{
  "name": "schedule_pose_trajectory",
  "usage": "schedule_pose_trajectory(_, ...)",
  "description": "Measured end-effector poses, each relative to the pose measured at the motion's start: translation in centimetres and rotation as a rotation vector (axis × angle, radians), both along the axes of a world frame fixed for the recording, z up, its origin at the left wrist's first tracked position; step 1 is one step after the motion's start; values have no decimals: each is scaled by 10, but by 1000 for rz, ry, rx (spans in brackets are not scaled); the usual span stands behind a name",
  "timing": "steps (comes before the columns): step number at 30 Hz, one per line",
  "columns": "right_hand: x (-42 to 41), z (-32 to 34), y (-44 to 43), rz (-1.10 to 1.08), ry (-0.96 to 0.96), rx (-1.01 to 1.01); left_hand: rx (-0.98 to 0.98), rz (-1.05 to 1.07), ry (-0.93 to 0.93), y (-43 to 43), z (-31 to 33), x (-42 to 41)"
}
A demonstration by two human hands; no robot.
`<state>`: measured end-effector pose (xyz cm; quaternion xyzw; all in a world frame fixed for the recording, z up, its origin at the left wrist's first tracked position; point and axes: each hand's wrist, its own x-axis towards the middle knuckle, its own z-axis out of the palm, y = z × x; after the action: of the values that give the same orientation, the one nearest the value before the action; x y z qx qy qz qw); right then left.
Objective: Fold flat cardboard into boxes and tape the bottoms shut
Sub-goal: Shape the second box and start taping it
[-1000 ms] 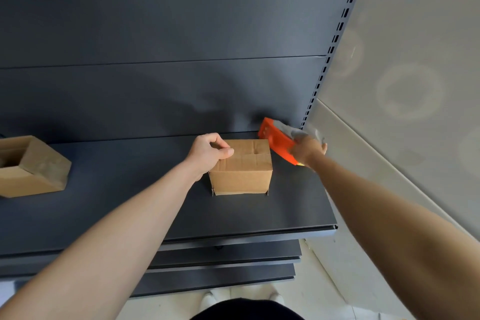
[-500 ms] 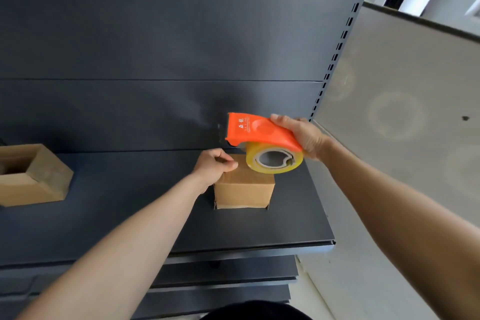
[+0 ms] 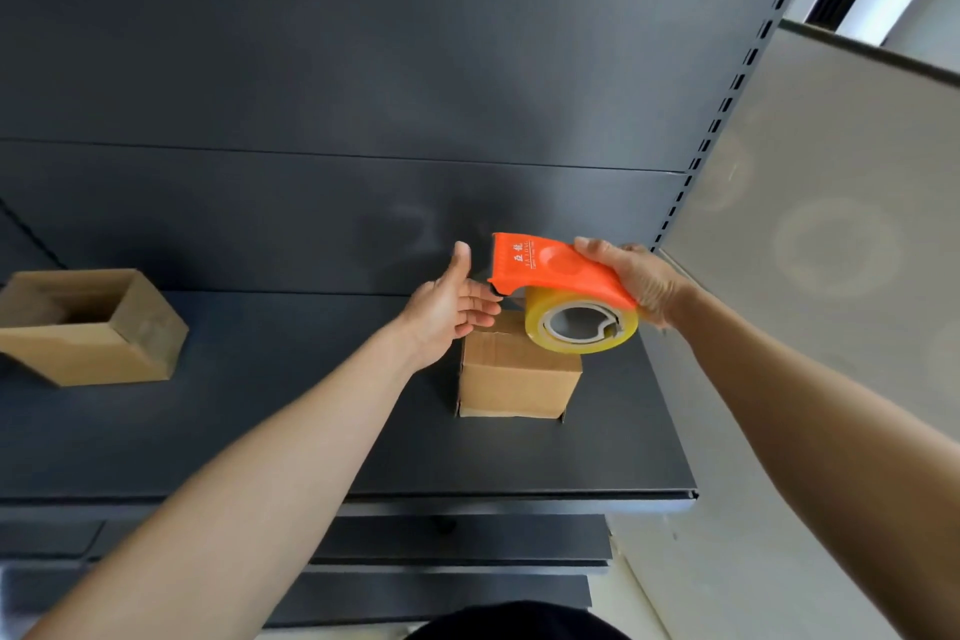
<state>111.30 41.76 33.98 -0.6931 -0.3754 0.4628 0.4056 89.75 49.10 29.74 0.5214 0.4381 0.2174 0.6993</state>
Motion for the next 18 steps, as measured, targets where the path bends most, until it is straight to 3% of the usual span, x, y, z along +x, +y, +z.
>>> schedule_pose_trajectory(6, -2, 1, 0, 17, -56, 1, -49, 84, -112, -3, -4, 3)
schedule_pose_trajectory(12, 1, 14, 5, 154, -239, -35, -27, 111, 21, -4, -17, 6)
schedule_pose_trajectory(18, 0, 13, 7, 160, -283, -50, 27, 108, 82, -4, -15, 10)
